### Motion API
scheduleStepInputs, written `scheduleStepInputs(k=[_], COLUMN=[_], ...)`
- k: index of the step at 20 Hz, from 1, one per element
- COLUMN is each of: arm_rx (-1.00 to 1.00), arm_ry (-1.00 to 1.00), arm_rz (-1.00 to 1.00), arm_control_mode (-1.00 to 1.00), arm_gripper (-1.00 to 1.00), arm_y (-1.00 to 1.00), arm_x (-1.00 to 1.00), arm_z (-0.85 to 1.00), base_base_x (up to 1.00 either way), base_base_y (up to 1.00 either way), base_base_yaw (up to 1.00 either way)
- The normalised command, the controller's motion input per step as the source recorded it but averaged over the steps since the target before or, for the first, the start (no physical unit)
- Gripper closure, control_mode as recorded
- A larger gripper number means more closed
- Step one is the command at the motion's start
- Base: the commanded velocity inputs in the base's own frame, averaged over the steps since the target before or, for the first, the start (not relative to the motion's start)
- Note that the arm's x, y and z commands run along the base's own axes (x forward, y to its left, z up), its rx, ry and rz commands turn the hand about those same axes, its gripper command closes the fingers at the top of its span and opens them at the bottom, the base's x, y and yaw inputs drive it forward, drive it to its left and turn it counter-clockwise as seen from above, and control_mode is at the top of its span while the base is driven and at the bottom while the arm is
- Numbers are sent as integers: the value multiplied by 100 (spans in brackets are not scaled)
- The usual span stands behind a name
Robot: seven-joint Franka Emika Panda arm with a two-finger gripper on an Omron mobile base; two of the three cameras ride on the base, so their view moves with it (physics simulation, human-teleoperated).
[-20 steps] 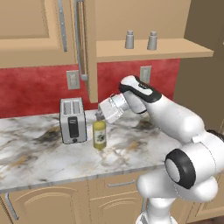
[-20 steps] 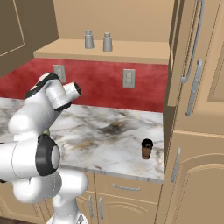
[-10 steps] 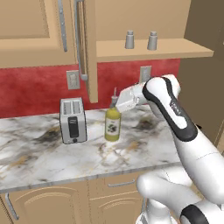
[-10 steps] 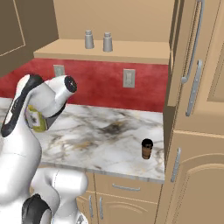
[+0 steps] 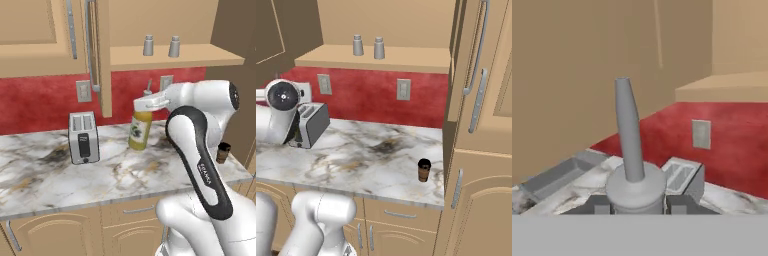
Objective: There are various items on the counter. Only move the condiments/shakers into the cabinet.
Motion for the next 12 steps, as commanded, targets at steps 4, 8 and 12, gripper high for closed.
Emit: scheduleStepInputs(k=[4,8,12], arm_rx=[-8,-21,-15], arm_ry=[-9,-9,-15], arm_rz=[-39,-31,-29], arm_control_mode=[-100,-100,-100], arm_gripper=[100,100,100], arm_y=[-43,-74,-33], arm_x=[-66,-71,-30], arm_z=[100,100,100], base_base_x=[0,0,0], base_base_y=[0,0,0], base_base_yaw=[0,0,0])
